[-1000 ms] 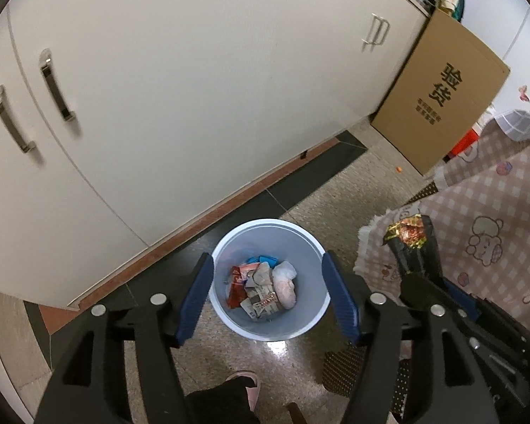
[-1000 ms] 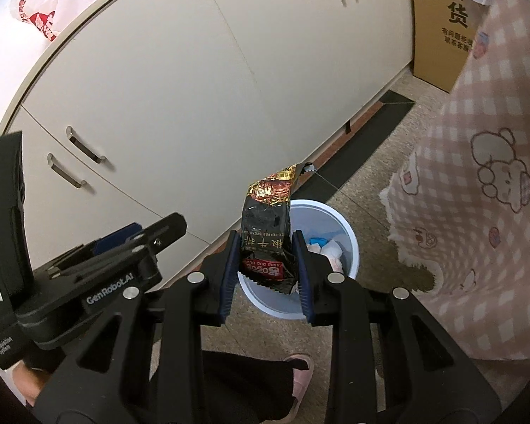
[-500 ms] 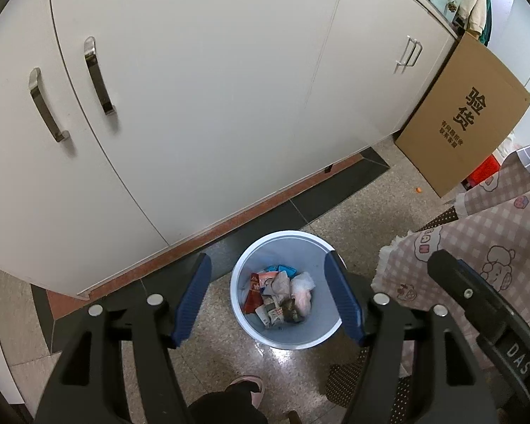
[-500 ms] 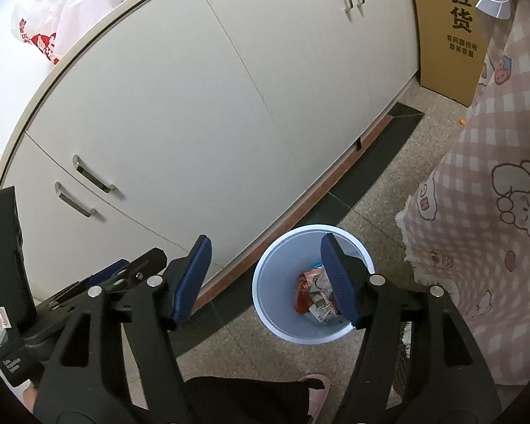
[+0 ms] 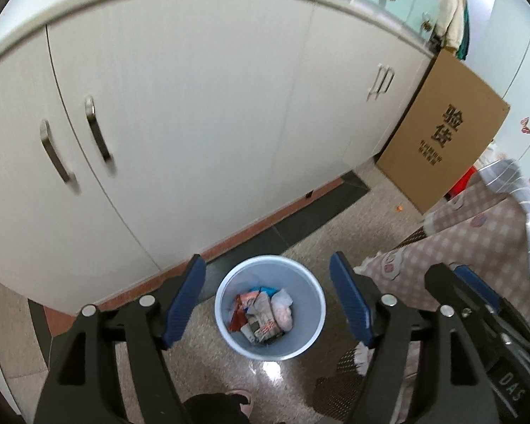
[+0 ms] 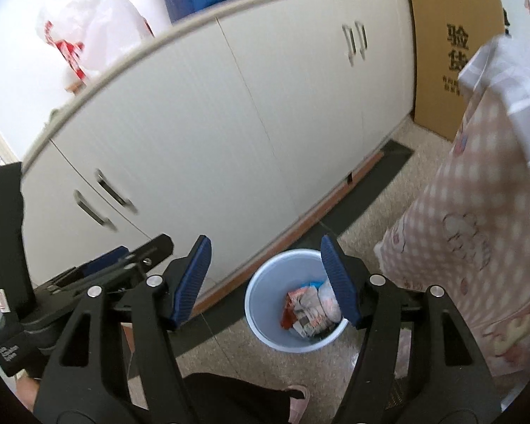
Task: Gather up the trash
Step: 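Move both open tools back over the table toward the remaining trash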
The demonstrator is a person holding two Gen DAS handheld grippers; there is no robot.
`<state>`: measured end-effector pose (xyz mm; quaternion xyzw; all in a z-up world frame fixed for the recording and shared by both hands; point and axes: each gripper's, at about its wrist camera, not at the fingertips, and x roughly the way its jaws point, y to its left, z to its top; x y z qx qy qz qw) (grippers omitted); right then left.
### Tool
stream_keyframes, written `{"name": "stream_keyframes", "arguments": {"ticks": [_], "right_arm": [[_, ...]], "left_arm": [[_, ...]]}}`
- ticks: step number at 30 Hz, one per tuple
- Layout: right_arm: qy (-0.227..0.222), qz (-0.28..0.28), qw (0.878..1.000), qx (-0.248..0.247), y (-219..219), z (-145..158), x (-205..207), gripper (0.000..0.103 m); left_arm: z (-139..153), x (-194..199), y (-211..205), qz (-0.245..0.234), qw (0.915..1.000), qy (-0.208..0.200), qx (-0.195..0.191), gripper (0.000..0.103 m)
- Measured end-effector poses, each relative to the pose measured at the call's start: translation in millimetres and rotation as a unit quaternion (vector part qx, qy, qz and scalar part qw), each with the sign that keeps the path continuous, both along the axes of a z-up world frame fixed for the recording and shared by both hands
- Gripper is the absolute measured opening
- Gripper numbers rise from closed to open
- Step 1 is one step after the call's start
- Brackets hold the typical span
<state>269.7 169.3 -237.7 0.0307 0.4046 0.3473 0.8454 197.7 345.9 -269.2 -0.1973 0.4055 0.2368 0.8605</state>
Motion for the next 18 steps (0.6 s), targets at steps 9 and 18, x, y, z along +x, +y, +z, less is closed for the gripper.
{"name": "stream_keyframes", "arguments": {"ticks": [9,18], "right_arm": [[-0.039,-0.026,0.997,0.066,-68.3,79.0,4.1,0.065],[-0.078,-0.1,0.991,0.04,-181.3,138.9,52.4,0.067]], "left_arm": [[81.2,19.7,-47.5,-0.05,0.996,-0.069,0.025,0.075],[148.3,105.6,-159.6,-0.196,0.9759,-0.085,0.041,0.078]]}}
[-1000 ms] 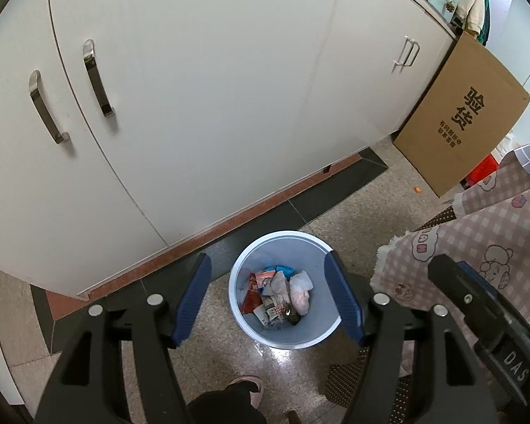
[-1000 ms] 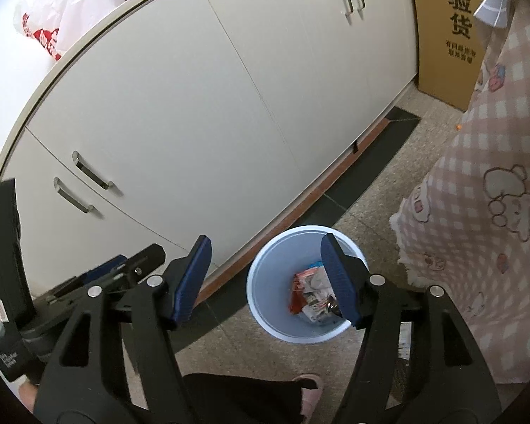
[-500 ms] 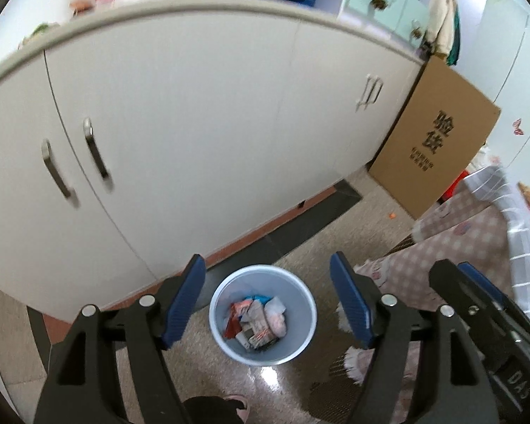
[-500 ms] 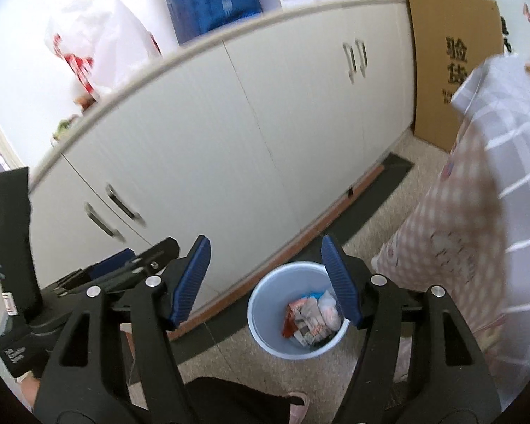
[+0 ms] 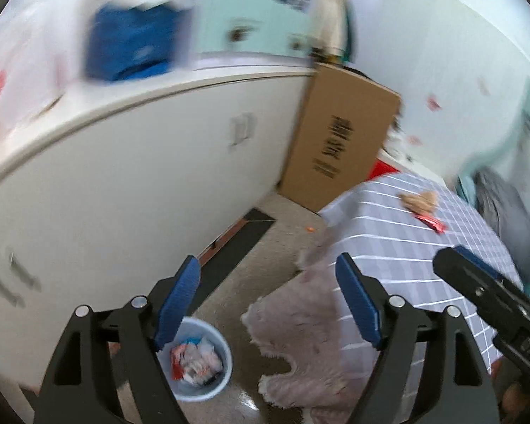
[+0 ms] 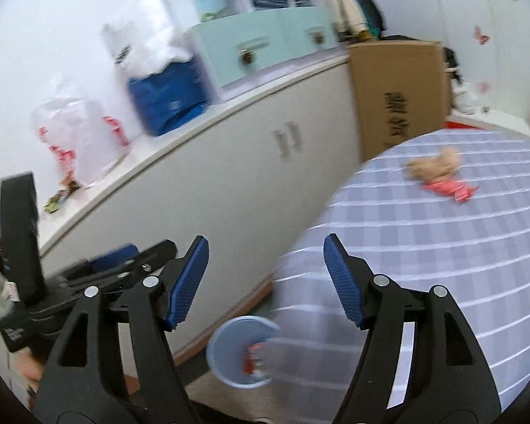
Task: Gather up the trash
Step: 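Move both open tools back over the table toward the remaining trash, then grasp the tan cloth with the left tool while the right grasps the red wrapper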
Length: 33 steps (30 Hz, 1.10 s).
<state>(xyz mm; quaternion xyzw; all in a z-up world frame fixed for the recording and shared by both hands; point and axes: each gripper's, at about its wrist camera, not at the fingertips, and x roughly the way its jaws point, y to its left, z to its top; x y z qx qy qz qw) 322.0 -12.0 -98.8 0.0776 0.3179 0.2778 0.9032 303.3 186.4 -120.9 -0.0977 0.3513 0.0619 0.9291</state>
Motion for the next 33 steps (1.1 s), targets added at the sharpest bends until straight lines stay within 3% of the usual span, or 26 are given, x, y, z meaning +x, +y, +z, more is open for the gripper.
{"name": "stream_keyframes", "arguments": {"ticks": [4,9,12,18,24,26,27,28,29,31,33], "right_arm": [[0.017,-0.043,0.998,-0.04,-58.5,-2.4,39.8,0.068],[0.049,-0.095,0.99,-0.089,-118.4,-25.4,87.1,0.068],[0.059,-0.129,0.987,-0.079,-148.3,-35.1,105.5,0.068],[0.065,-0.174,0.981,-0.049,-186.0,-42.4,128.5,0.068],[0.077,-0.163,0.983,-0.038,-192.3,-45.9,142.5,0.069],[0.077,-0.157,0.984,-0.043,-190.2,-47.3,147.9,0.069],[0.077,-0.152,0.984,-0.045,-188.8,-47.9,150.0,0.069],[0.075,-0.151,0.984,-0.049,-187.3,-48.1,151.2,0.069],[0.071,-0.152,0.984,-0.056,-184.9,-48.4,152.0,0.07],[0.068,-0.15,0.984,-0.065,-181.6,-48.7,154.8,0.07],[0.07,-0.139,0.985,-0.068,-173.9,-49.2,156.7,0.07]], "left_arm": [[4.5,49.2,-60.9,-0.078,0.9963,0.015,0.033,0.078],[-5.4,107.2,-113.9,-0.154,0.987,0.034,0.03,0.078],[-10.9,136.3,-140.9,-0.177,0.9826,0.038,0.043,0.078],[-30.2,195.7,-178.9,-0.194,0.9789,0.057,0.03,0.078],[-51.3,236.3,-210.1,-0.207,0.9731,0.084,0.058,0.078],[-53.3,242.7,-209.1,-0.21,0.9727,0.085,0.049,0.076],[-55.3,244.7,-209.1,-0.216,0.9714,0.091,0.042,0.063],[-57.3,245.6,-208.5,-0.219,0.9703,0.097,0.038,0.041],[-61.4,247.6,-208.2,-0.218,0.9692,0.108,0.035,0.034],[-60.7,246.2,-204.3,-0.215,0.9703,0.103,0.037,0.007],[-56.4,242.2,-191.4,-0.206,0.9739,0.094,0.009,0.007]]}}
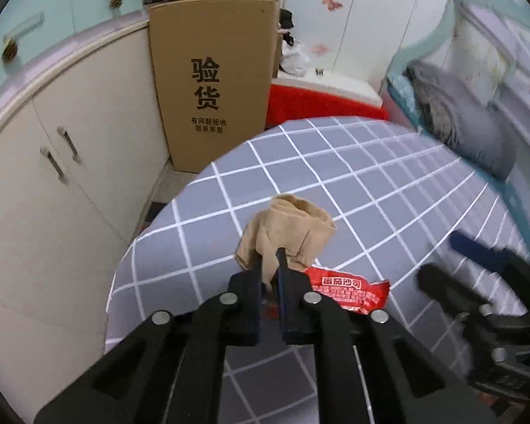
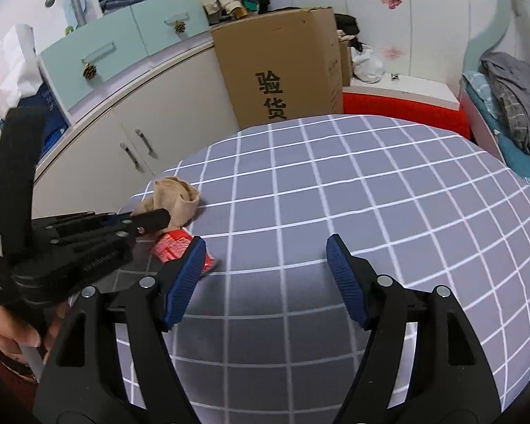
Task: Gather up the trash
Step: 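Grasp the tan cloth with the left tool while the right grasps the red wrapper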
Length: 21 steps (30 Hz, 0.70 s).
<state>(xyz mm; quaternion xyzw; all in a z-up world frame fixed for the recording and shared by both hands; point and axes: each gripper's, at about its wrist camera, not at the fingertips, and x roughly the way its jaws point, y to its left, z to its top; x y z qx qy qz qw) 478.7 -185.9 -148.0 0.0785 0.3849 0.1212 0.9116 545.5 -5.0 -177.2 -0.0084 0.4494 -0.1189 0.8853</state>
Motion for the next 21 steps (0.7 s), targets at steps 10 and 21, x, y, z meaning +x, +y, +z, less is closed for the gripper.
{"name": "stream_keyframes", "arguments": {"ticks": [10,21], "right_arm": [[0.002,0.082,0.99,-0.116,74.5,-8.8,6.3,0.072],[0.012,0.096,0.984,-0.148,93.9,-8.0,1.6,0.028]], "left_arm": [[27.1,-44.1,58.3,0.076,0.9949,-0.067,-0.005,0.006],[31.7,-91.5,97.7,0.111,0.9889,-0.085,0.05,0.006]]}}
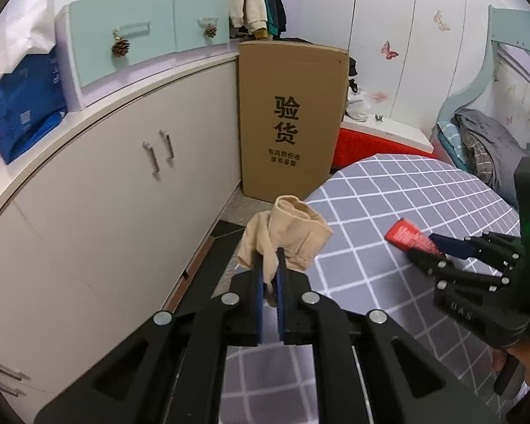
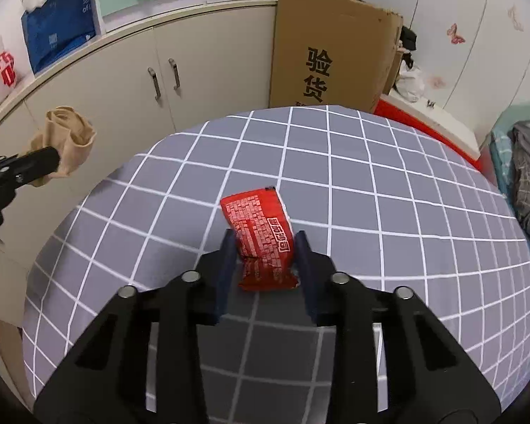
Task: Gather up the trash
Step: 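Carry the tan cloth and red wrapper over to the wastebasket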
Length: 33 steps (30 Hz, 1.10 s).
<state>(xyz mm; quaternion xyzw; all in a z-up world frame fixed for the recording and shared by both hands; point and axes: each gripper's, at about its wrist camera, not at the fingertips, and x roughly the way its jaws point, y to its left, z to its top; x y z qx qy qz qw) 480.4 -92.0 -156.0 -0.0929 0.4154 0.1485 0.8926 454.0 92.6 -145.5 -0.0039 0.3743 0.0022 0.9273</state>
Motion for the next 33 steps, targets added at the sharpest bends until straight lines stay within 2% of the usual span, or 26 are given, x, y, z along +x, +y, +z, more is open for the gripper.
{"name": "stream_keyframes", "arguments": {"ticks": [7,13,19,25,29,33], "right_arm": [[-0.026,-0.002,0.999,0.039,1.8,25.9,-38.6,0.026],[-0.052,0.037,0.995,0.077,30.9,54.4,-99.6,0.026],[-0.038,0.089,0.986,0.133,74.7,60.1,-148.8,0.026],[-0.014,0.139,0.976,0.167,142.3,39.5,-188.2,0.026],[0.006,0.166,0.973,0.163,189.5,9.7,-206.8,0.026],[0.036,0.166,0.973,0.153,219.3,-26.7,-214.9,0.026]], "left_arm": [[5.3,-45.9,19.1,0.004,0.9999,-0.013,-0.01,0.006],[6.9,-97.0,46.6,0.014,0.9986,-0.025,-0.044,0.006],[-3.0,-148.9,86.7,0.051,0.9956,-0.02,-0.076,0.006],[-26.4,-193.4,130.2,0.1,0.9921,-0.001,-0.076,0.006],[-59.9,-214.8,165.2,0.15,0.9855,0.029,-0.073,0.006],[-99.9,-225.1,189.8,0.178,0.9786,0.07,-0.077,0.006]]}}
